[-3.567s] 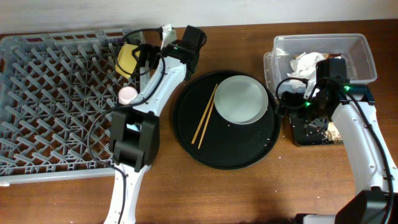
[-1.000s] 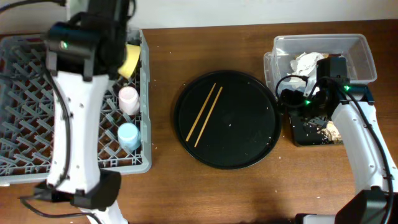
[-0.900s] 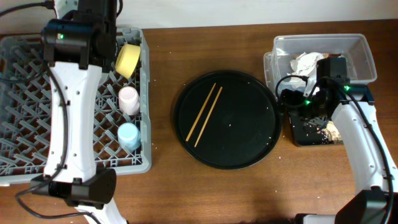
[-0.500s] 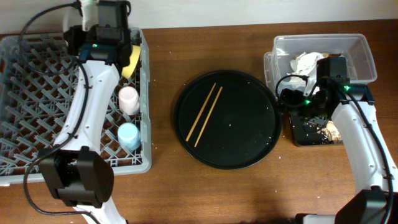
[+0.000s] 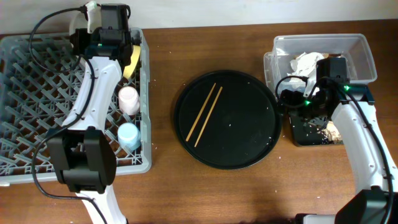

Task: Sort waste into correct bins and load items into the dishwasher rack
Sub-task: 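Stand the white plate upright in the rack with the left gripper, then pick one chopstick from the tray with the left gripper and drop it in the rack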

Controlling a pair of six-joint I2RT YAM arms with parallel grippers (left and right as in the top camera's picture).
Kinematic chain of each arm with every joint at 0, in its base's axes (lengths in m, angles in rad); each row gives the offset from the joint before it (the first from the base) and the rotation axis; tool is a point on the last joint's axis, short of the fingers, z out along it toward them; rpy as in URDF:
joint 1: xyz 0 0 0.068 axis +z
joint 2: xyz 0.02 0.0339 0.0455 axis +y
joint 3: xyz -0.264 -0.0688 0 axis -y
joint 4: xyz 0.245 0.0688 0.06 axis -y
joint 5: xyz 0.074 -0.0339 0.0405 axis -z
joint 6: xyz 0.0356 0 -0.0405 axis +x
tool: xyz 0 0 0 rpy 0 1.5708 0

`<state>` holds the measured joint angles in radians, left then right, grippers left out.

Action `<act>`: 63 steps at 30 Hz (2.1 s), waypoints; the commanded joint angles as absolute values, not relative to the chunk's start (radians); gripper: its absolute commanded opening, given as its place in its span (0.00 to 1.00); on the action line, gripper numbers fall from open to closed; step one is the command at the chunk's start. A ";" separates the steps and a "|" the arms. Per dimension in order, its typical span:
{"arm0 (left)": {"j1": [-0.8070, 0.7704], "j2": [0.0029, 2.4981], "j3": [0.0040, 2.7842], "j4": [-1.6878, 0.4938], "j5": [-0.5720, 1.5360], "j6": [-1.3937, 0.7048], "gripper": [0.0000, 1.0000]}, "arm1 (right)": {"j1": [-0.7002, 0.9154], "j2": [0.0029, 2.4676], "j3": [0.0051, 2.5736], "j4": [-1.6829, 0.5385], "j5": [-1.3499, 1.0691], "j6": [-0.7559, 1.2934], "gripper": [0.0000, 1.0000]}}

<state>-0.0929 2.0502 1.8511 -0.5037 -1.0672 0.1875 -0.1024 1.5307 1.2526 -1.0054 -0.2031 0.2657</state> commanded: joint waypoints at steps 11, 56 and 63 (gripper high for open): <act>-0.062 2.049 1.808 -0.486 -1.089 0.196 0.00 | -0.105 1.534 1.247 -1.006 -0.205 0.266 0.98; -0.562 2.344 1.896 -1.070 -0.014 -0.298 0.26 | -0.105 1.534 1.247 -1.063 -0.205 0.266 0.98; -0.562 2.360 1.896 -1.050 -0.014 -0.298 0.14 | -0.105 1.534 1.247 -1.063 -0.205 0.266 0.98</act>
